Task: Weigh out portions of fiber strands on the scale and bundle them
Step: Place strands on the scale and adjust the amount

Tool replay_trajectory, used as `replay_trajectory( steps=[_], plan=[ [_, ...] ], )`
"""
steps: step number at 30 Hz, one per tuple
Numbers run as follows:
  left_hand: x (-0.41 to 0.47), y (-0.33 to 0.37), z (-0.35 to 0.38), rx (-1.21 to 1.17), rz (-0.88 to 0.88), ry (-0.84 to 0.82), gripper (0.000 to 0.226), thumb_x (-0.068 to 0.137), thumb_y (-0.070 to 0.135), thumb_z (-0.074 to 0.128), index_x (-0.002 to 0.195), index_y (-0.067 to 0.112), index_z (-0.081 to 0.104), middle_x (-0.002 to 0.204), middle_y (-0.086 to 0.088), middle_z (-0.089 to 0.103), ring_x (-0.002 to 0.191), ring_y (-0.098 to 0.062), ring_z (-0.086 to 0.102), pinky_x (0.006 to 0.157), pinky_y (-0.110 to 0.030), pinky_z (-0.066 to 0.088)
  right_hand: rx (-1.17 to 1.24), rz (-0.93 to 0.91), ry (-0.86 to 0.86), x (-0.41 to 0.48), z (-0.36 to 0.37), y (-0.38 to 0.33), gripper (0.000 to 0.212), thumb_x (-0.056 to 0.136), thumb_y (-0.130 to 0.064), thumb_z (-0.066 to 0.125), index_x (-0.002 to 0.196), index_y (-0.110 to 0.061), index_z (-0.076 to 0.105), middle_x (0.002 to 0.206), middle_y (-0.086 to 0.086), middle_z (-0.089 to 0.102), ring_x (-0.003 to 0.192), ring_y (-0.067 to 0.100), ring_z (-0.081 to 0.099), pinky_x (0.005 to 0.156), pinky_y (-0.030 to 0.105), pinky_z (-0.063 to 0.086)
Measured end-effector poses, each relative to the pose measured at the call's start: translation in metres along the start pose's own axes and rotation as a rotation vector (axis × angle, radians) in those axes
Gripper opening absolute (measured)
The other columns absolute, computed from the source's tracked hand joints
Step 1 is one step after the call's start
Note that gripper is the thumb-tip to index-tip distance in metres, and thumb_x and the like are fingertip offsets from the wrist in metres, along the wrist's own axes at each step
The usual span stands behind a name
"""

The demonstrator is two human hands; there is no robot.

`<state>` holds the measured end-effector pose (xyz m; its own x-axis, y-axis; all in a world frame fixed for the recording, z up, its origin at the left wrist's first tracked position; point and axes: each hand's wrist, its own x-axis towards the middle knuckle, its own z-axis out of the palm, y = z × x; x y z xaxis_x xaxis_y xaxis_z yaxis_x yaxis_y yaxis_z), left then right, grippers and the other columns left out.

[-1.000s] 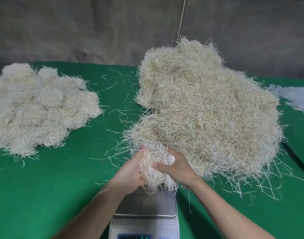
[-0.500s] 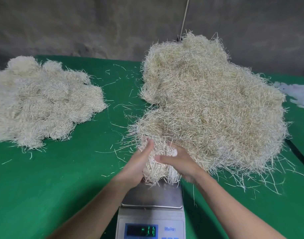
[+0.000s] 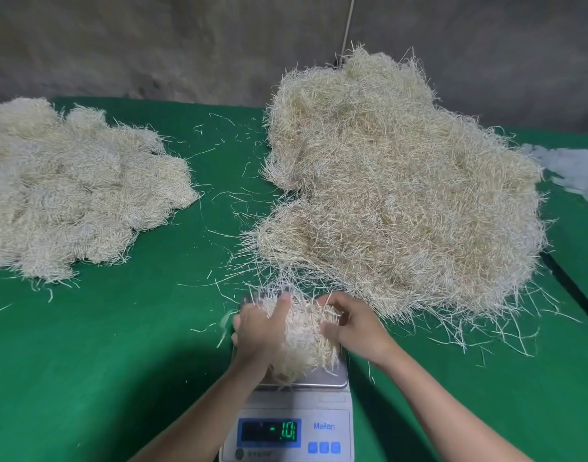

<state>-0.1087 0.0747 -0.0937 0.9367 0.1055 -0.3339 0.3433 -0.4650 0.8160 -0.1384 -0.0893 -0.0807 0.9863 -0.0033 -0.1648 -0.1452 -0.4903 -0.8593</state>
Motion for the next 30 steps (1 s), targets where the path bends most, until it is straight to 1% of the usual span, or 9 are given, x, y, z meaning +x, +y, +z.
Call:
replay_trajectory(
  steps=[3,5,7,11,14,18,23,26,30],
  plan=[
    [0.005,-0.007,-0.009,0.107,0.080,0.048,0.057,0.086,0.057,0.052,0.102,0.003,0.059,0.118,0.001,0.039,0.113,-0.018,0.033,0.103,-0.042,0.030,-0.047,0.053,0.032,0.004,-0.005,0.010,0.033,0.083,-0.005,0.067,0.111,-0.020,0.058,0.090,-0.015,0.047,0.065,-0.010,0.039,0.059,0.007,0.032],
    [0.007,-0.014,-0.018,-0.023,0.185,0.071,0.053,0.088,0.042,0.059,0.128,0.009,0.054,0.123,-0.002,0.046,0.114,-0.020,0.044,0.098,-0.038,0.037,-0.066,0.057,0.039,0.004,-0.006,0.013,0.034,0.083,-0.005,0.067,0.114,-0.017,0.058,0.090,-0.013,0.048,0.065,-0.008,0.037,0.058,0.007,0.031],
    [0.005,-0.019,-0.028,-0.088,0.268,0.080,0.055,0.088,0.029,0.063,0.138,0.016,0.044,0.119,0.001,0.048,0.096,-0.014,0.055,0.081,-0.028,0.044,-0.089,0.045,0.048,0.004,-0.003,0.013,0.036,0.084,-0.008,0.067,0.118,-0.016,0.058,0.089,-0.015,0.047,0.065,-0.009,0.037,0.058,0.005,0.030],
    [0.008,-0.022,-0.026,0.038,0.425,0.148,0.032,0.089,0.021,0.063,0.119,0.012,0.059,0.095,0.002,0.060,0.070,-0.001,0.053,0.058,-0.012,0.037,-0.113,-0.012,0.146,0.005,0.004,0.005,0.034,0.084,-0.006,0.066,0.116,-0.015,0.056,0.077,-0.018,0.044,0.048,-0.004,0.042,0.050,0.007,0.033],
    [0.008,-0.018,-0.025,0.199,0.506,0.081,0.012,0.093,0.016,0.057,0.099,0.016,0.067,0.079,0.001,0.067,0.055,-0.003,0.048,0.048,-0.014,0.035,-0.126,-0.030,0.169,0.006,0.008,0.000,0.031,0.085,-0.006,0.066,0.113,-0.014,0.054,0.069,-0.011,0.048,0.045,0.000,0.043,0.048,0.010,0.036],
    [0.016,-0.007,-0.040,0.523,0.442,0.048,0.029,0.096,0.027,0.048,0.121,0.016,0.059,0.108,0.001,0.067,0.058,-0.006,0.049,0.050,-0.015,0.033,-0.081,-0.051,0.196,0.006,0.007,-0.001,0.030,0.084,-0.005,0.066,0.111,-0.013,0.056,0.067,-0.007,0.046,0.047,-0.001,0.042,0.049,0.012,0.037],
    [0.020,0.013,-0.071,0.774,0.333,-0.204,0.038,0.102,0.026,0.030,0.138,0.020,0.039,0.103,0.000,0.061,0.064,-0.008,0.059,0.049,-0.017,0.042,-0.098,-0.058,0.204,0.007,0.003,0.002,0.027,0.084,-0.007,0.067,0.109,-0.011,0.059,0.065,-0.009,0.047,0.048,-0.001,0.042,0.050,0.012,0.035],
    [0.013,0.021,-0.088,0.878,0.297,-0.274,0.040,0.102,0.027,0.026,0.141,0.025,0.034,0.106,-0.004,0.062,0.050,-0.006,0.061,0.050,-0.016,0.044,-0.192,-0.061,0.150,0.005,0.004,0.005,0.030,0.085,-0.018,0.068,0.114,-0.018,0.061,0.084,-0.015,0.052,0.061,-0.008,0.039,0.062,0.009,0.034],
    [0.009,0.024,-0.099,0.901,0.310,-0.259,0.038,0.100,0.034,0.030,0.136,0.030,0.041,0.102,0.001,0.064,0.044,-0.003,0.060,0.065,-0.024,0.052,-0.177,-0.028,0.182,0.006,-0.005,0.003,0.033,0.085,-0.023,0.066,0.118,-0.024,0.062,0.118,-0.003,0.053,0.094,0.009,0.049,0.092,0.029,0.040]
  ],
)
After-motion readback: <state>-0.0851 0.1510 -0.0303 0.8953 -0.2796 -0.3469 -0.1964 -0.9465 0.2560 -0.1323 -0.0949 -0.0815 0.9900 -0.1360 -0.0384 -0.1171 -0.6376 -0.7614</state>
